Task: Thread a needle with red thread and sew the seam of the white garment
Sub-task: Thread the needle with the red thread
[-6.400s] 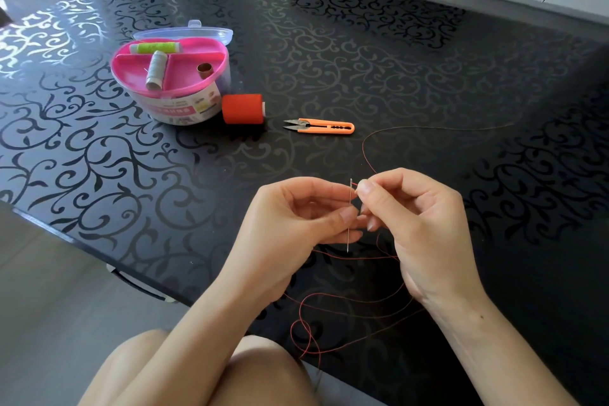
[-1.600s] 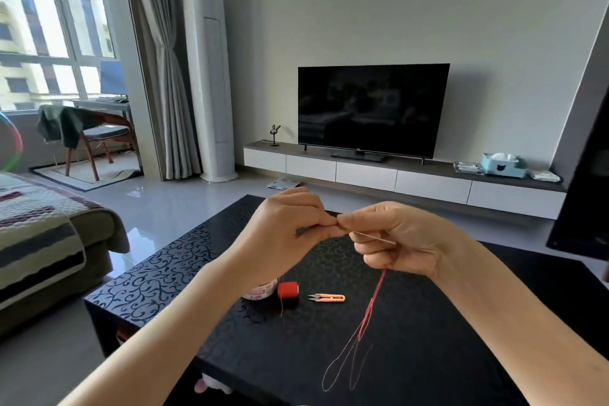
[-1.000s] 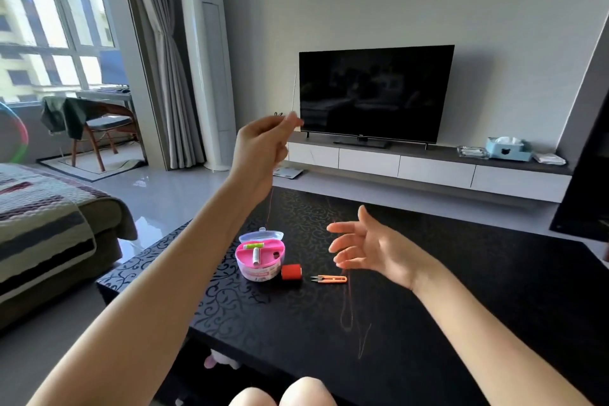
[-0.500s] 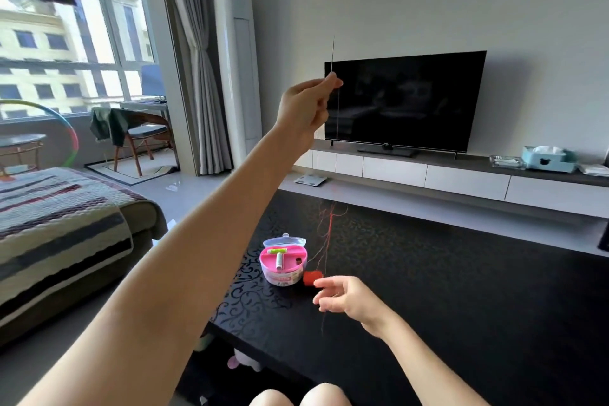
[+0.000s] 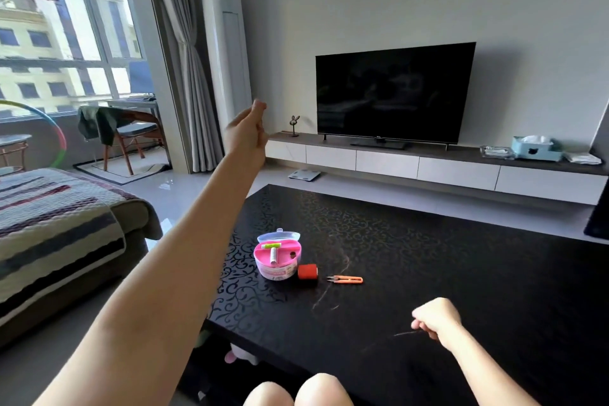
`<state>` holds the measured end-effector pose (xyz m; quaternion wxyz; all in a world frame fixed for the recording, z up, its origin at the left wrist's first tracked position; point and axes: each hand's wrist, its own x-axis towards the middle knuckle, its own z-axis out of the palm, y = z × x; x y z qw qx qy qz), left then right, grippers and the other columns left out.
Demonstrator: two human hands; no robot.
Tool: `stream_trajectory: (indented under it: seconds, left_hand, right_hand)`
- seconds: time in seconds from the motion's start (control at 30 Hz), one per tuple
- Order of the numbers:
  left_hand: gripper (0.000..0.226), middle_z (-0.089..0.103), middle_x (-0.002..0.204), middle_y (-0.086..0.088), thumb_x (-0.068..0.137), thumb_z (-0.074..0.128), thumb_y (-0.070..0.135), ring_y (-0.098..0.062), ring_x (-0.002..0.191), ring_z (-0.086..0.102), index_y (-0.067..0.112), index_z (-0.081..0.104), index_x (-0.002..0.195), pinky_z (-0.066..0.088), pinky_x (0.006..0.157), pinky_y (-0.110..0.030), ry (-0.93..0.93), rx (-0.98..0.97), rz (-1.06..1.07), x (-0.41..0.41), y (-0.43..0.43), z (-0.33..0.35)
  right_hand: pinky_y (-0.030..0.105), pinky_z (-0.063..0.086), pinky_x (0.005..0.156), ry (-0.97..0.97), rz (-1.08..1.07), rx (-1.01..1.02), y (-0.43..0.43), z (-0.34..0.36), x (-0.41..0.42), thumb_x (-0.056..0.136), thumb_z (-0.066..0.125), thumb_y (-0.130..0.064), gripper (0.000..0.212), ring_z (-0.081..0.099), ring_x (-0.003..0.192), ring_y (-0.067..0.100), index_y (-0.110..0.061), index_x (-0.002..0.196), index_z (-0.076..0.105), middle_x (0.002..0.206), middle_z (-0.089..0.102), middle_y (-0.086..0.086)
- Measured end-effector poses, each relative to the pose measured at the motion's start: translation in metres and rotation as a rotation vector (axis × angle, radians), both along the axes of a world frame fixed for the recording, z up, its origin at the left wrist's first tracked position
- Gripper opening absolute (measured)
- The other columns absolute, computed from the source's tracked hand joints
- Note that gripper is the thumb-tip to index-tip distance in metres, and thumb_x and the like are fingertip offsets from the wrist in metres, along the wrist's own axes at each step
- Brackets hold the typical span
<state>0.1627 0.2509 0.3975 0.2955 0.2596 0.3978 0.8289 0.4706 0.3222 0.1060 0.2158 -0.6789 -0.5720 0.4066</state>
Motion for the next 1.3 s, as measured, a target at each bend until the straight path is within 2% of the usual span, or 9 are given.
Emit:
stream_trajectory:
  seconds: [0.13,0.2,0.27,0.33,0.43,0.6,0.77,1.0,1.3]
  left_hand:
    - [0.016,0.041,0.044,0.007,0.091,0.066,0.020,-0.002,0.032,0.029,0.013,0.069,0.077,0.024,0.032,-0.014,-0.064,0.059,0.028,-0.016,0.000,-0.002]
    - [0.015,0.040,0.043,0.007,0.091,0.065,0.019,-0.002,0.033,0.028,0.012,0.069,0.079,0.024,0.033,-0.014,-0.047,0.061,0.020,-0.017,0.000,-0.002]
    - [0.012,0.040,0.047,0.006,0.091,0.066,0.020,-0.003,0.035,0.028,0.011,0.070,0.082,0.024,0.035,-0.015,0.009,0.041,0.003,-0.013,-0.002,-0.003]
    - [0.012,0.040,0.047,0.007,0.091,0.066,0.021,-0.003,0.037,0.029,0.010,0.070,0.087,0.025,0.035,-0.015,0.088,0.018,-0.038,-0.005,-0.004,-0.005]
    - [0.012,0.039,0.049,0.007,0.092,0.063,0.021,-0.004,0.040,0.028,0.011,0.069,0.089,0.024,0.037,-0.015,0.225,0.002,-0.102,0.011,-0.007,-0.007]
    - [0.015,0.035,0.055,0.006,0.090,0.065,0.025,-0.007,0.047,0.026,0.011,0.071,0.091,0.026,0.039,-0.015,0.399,0.009,-0.205,0.034,-0.007,-0.013]
    - [0.016,0.037,0.053,0.010,0.089,0.065,0.028,-0.007,0.050,0.031,0.014,0.073,0.091,0.028,0.046,-0.017,0.523,0.004,-0.253,0.059,-0.011,-0.016]
    - [0.012,0.040,0.050,0.012,0.091,0.064,0.024,-0.009,0.054,0.030,0.019,0.073,0.083,0.027,0.052,-0.023,0.524,0.011,-0.266,0.071,-0.016,-0.022]
    - [0.020,0.046,0.062,0.006,0.090,0.061,0.026,-0.005,0.056,0.038,0.009,0.070,0.097,0.036,0.051,-0.015,0.423,-0.082,-0.257,0.043,-0.008,-0.082]
  right_hand:
    - [0.023,0.043,0.047,-0.220,-0.083,-0.106,0.005,-0.008,0.020,0.077,0.060,0.001,0.017,0.069,0.059,0.026,0.000,0.062,0.068,0.050,0.066,0.008]
    - [0.022,0.049,0.064,-0.401,0.055,-0.122,0.003,0.001,0.013,0.073,0.065,-0.010,0.008,0.072,0.086,0.021,-0.016,0.078,0.069,0.071,0.070,0.001]
    - [0.035,0.039,0.096,-0.533,0.207,-0.108,-0.003,0.021,0.003,0.073,0.072,-0.019,0.045,0.059,0.114,0.021,-0.040,0.109,0.057,0.112,0.066,-0.002]
    - [0.045,0.026,0.105,-0.727,0.303,-0.029,-0.006,0.047,-0.011,0.078,0.072,-0.025,0.071,0.045,0.128,0.021,-0.044,0.138,0.039,0.134,0.055,-0.006]
    - [0.053,0.020,0.111,-0.847,0.362,0.230,-0.014,0.094,-0.033,0.084,0.066,-0.026,0.061,0.043,0.131,0.021,-0.037,0.139,0.043,0.137,0.053,-0.004]
    - [0.020,0.041,0.080,-0.023,0.309,0.867,-0.034,0.193,-0.061,0.096,0.055,-0.028,0.027,0.064,0.101,0.014,-0.012,0.112,0.069,0.108,0.071,0.001]
    - [0.004,0.043,0.077,0.511,0.537,0.810,-0.060,0.284,-0.092,0.095,0.052,-0.037,0.025,0.059,0.096,-0.008,-0.026,0.112,0.065,0.104,0.065,-0.015]
    - [0.023,0.055,0.085,0.623,0.533,0.797,-0.059,0.309,-0.119,0.090,0.064,-0.015,0.012,0.069,0.084,0.009,-0.018,0.082,0.072,0.083,0.073,-0.003]
    - [0.037,0.054,0.090,0.742,0.567,0.626,-0.055,0.373,-0.098,0.095,0.056,-0.018,0.017,0.070,0.084,0.022,-0.007,0.091,0.068,0.083,0.073,0.008]
